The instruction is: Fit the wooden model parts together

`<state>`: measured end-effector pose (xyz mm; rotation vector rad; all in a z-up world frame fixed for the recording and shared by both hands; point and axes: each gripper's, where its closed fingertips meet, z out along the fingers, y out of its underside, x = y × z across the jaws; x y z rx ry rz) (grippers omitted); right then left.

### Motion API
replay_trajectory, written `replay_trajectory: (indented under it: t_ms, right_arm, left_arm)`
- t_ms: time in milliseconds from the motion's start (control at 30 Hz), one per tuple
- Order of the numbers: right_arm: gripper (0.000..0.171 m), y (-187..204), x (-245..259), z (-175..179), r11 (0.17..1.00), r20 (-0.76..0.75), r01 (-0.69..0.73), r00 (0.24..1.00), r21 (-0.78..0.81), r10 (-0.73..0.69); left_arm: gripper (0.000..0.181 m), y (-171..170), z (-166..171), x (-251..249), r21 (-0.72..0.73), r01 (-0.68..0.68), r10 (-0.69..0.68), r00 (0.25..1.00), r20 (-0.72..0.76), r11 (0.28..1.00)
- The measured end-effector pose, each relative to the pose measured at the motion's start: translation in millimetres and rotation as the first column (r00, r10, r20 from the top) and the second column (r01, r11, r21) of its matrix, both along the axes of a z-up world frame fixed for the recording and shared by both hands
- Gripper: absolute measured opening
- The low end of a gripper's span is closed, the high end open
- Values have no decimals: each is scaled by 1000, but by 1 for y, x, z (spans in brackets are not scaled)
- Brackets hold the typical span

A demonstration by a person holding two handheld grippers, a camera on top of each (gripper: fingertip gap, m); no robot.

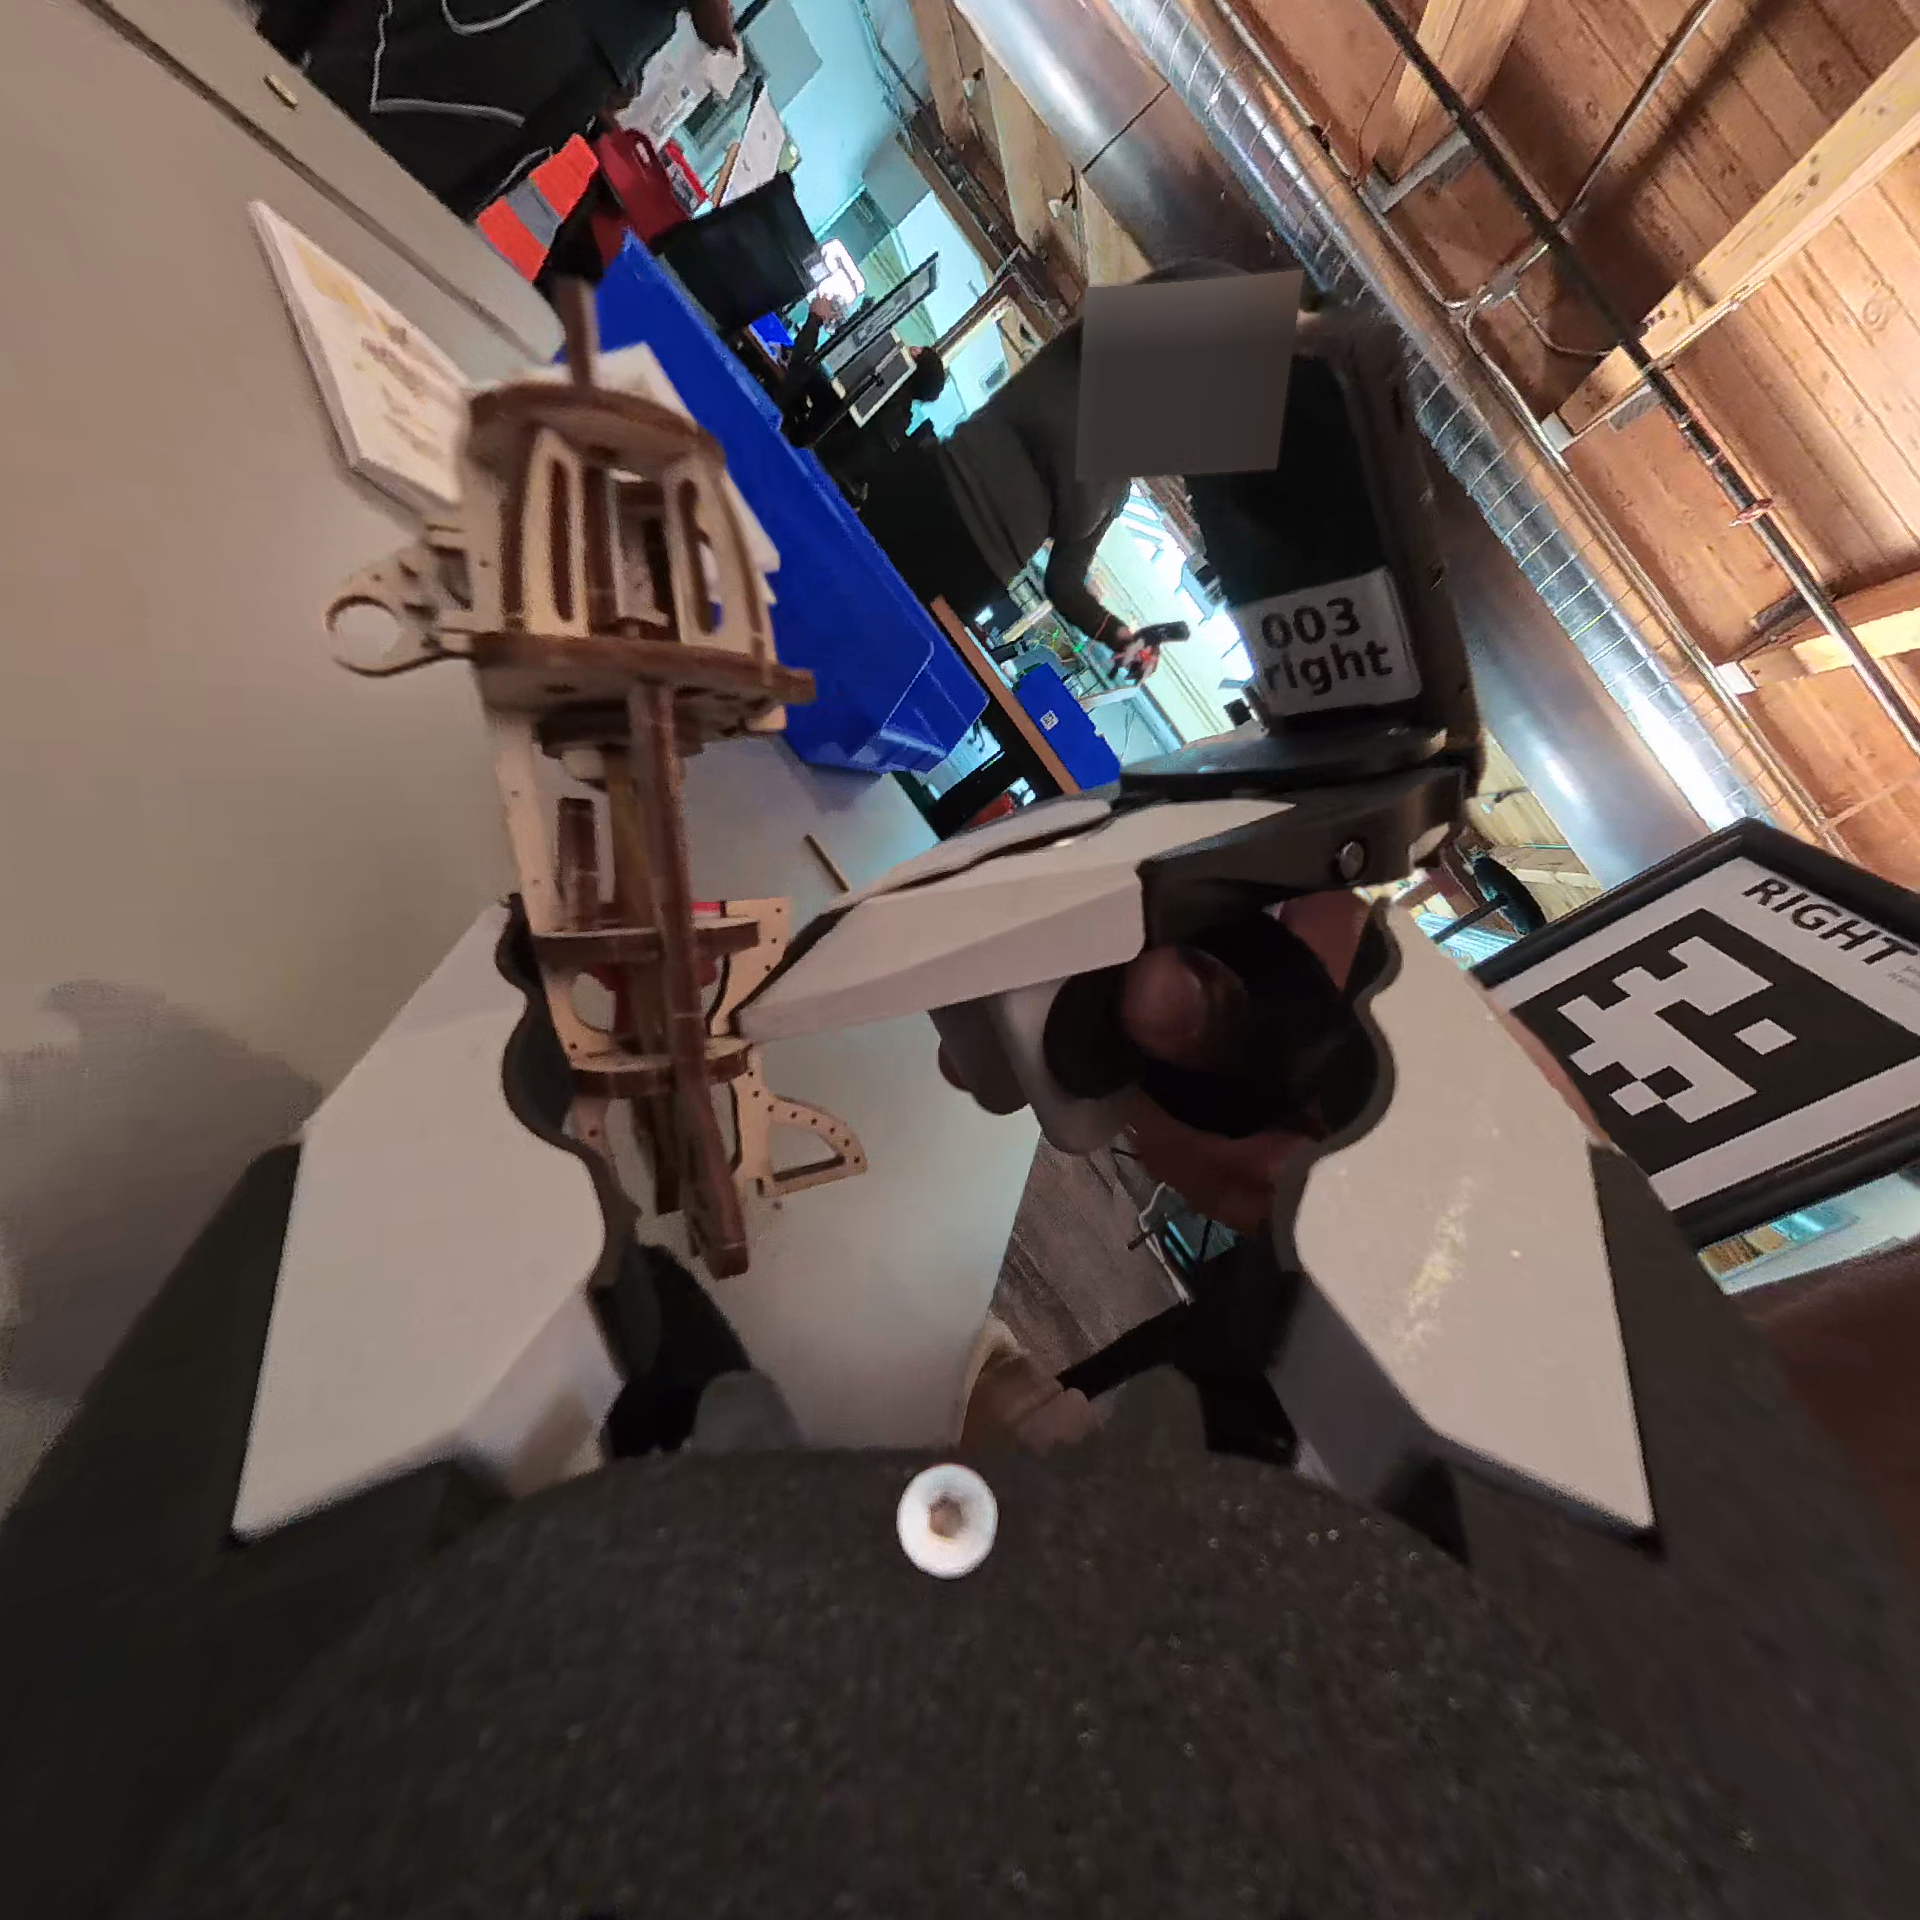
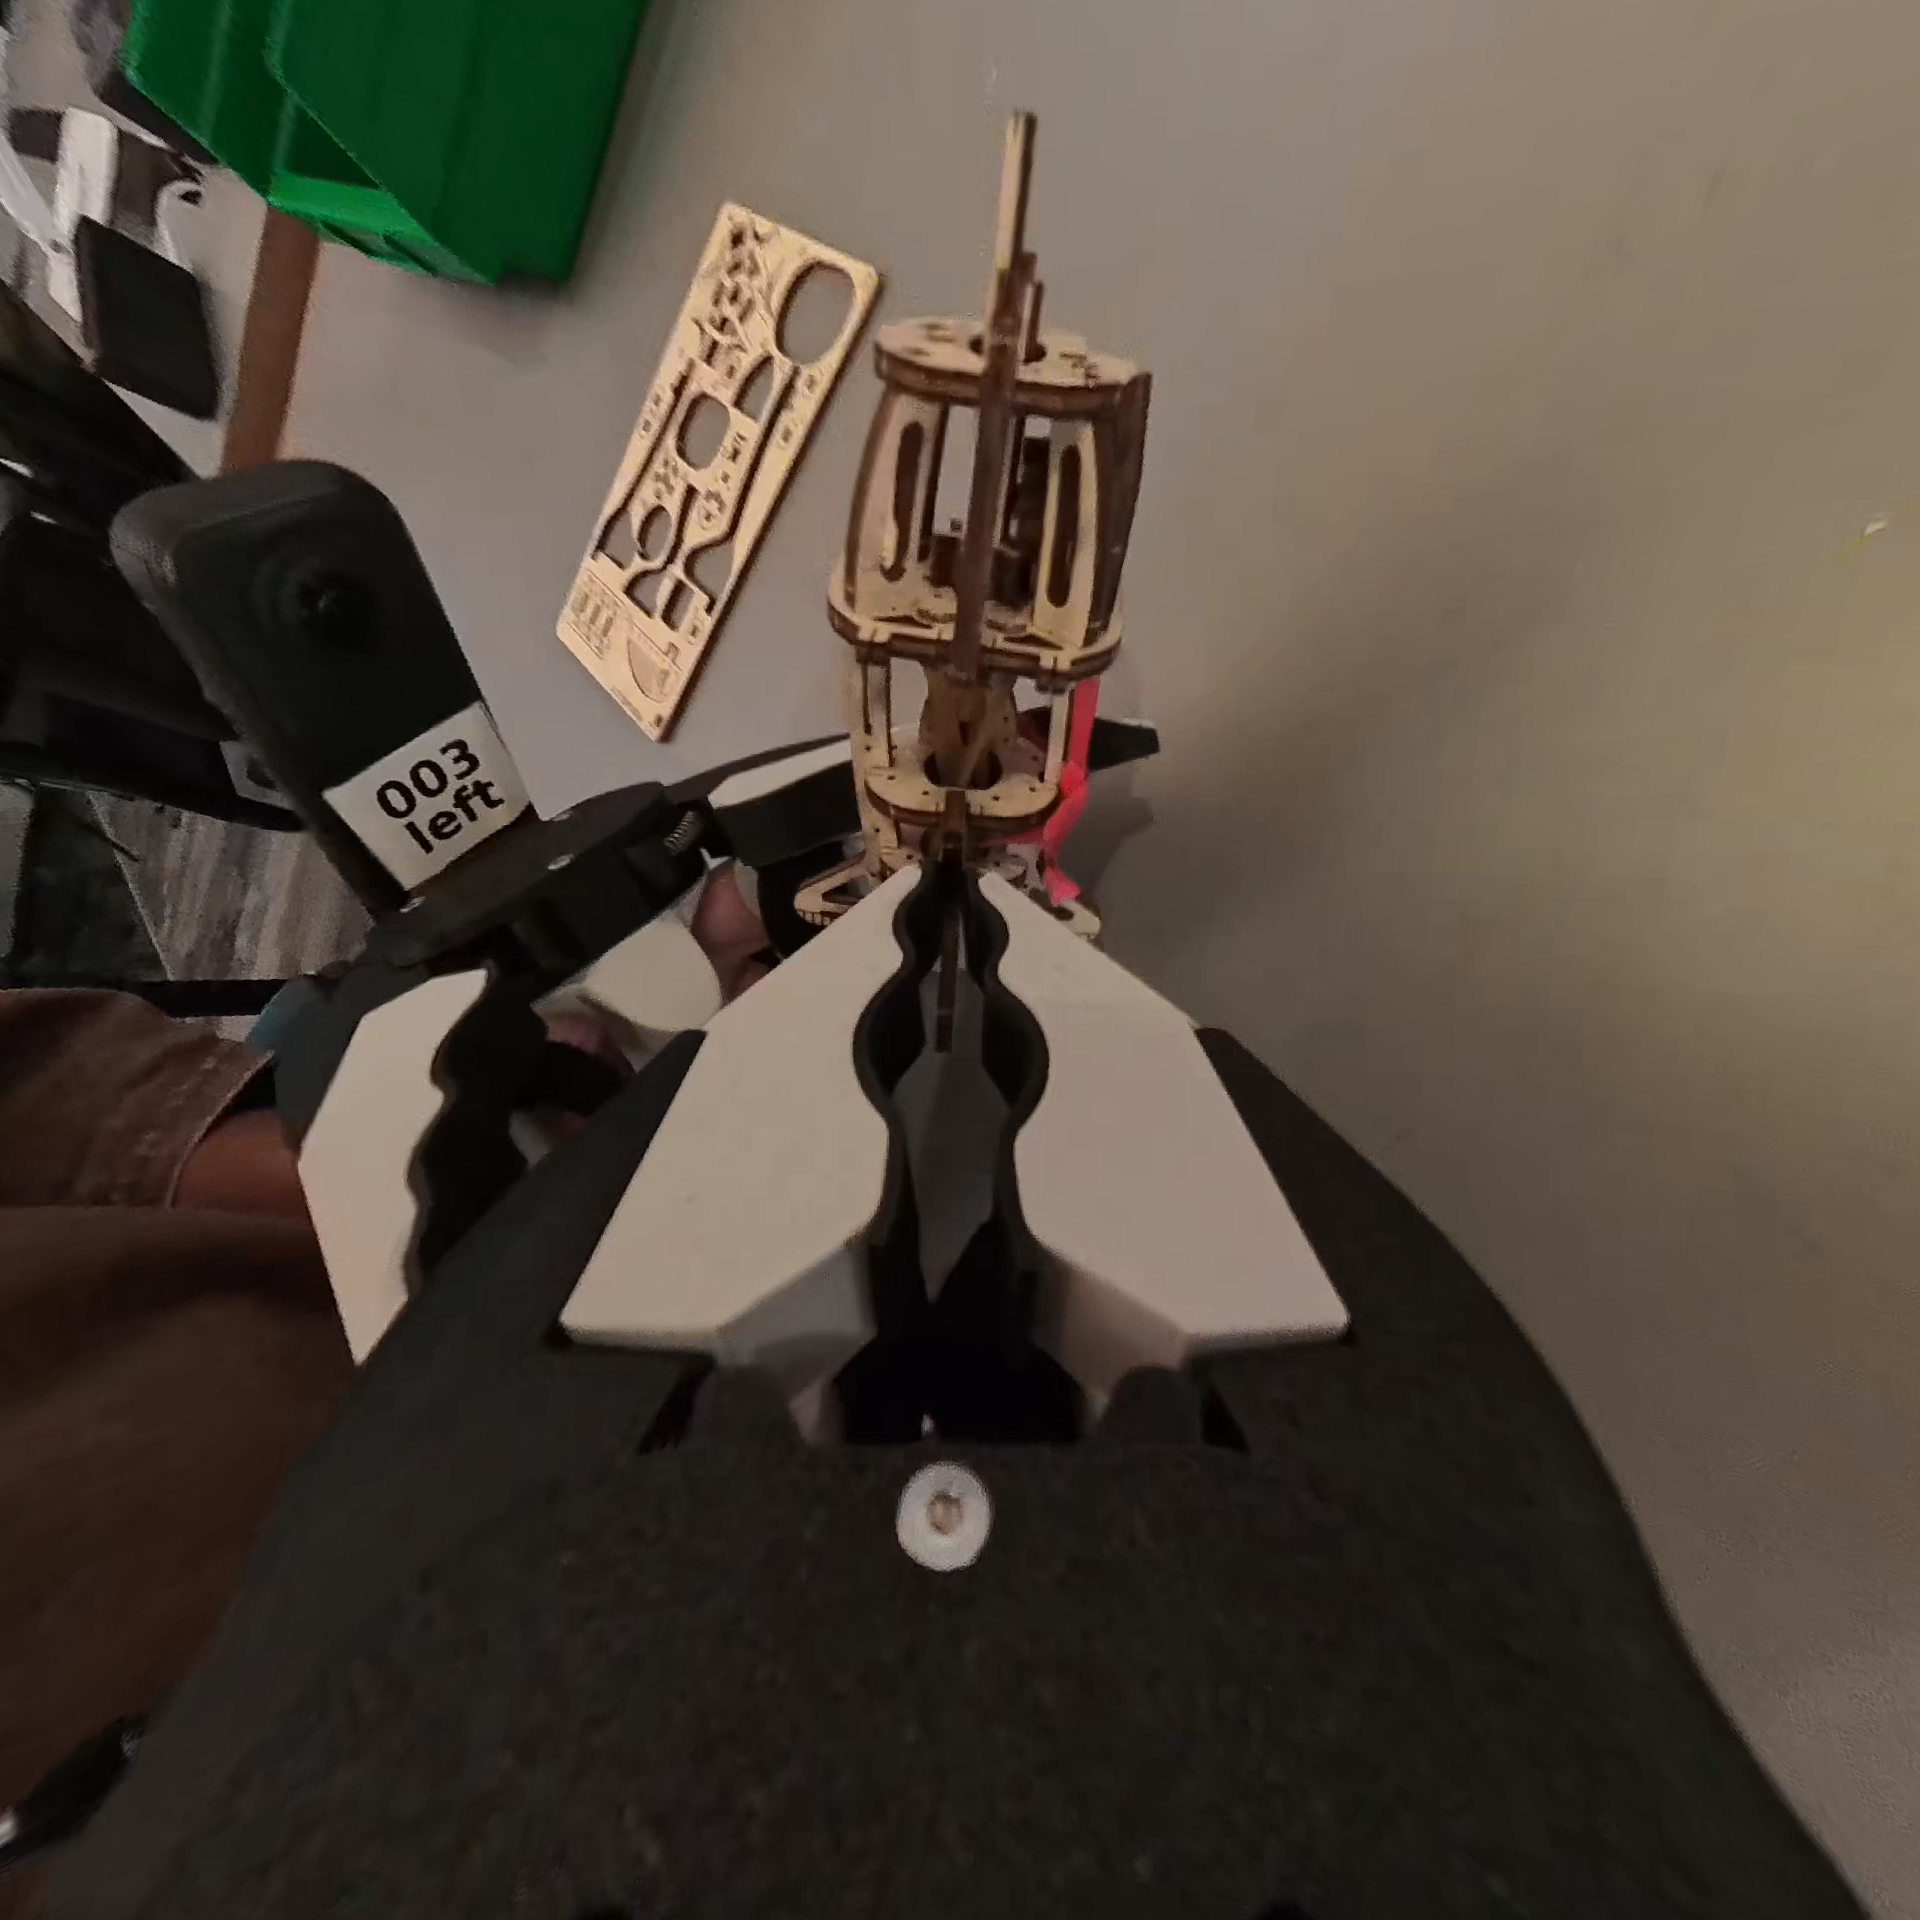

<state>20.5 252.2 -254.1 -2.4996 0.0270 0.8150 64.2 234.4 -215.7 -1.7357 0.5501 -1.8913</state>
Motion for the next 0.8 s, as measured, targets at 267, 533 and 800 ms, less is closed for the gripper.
replay_trajectory:
  t_ms: [267,533,800]
  right_arm:
    - [3,-1,3,-11,993,63,-39,997,-111,46]
    - [2,-9,7,-26,942,96,-132,981,-309,169]
    - [2,-4,11,-24,904,136,-261,937,-339,322]
  left_arm:
    - [158,-8,-13,6,-48,46,-49,997,-54,998]
    - [153,-5,-22,8,-117,53,-63,995,-83,992]
    - [150,-6,-27,6,-158,130,-156,974,-167,979]
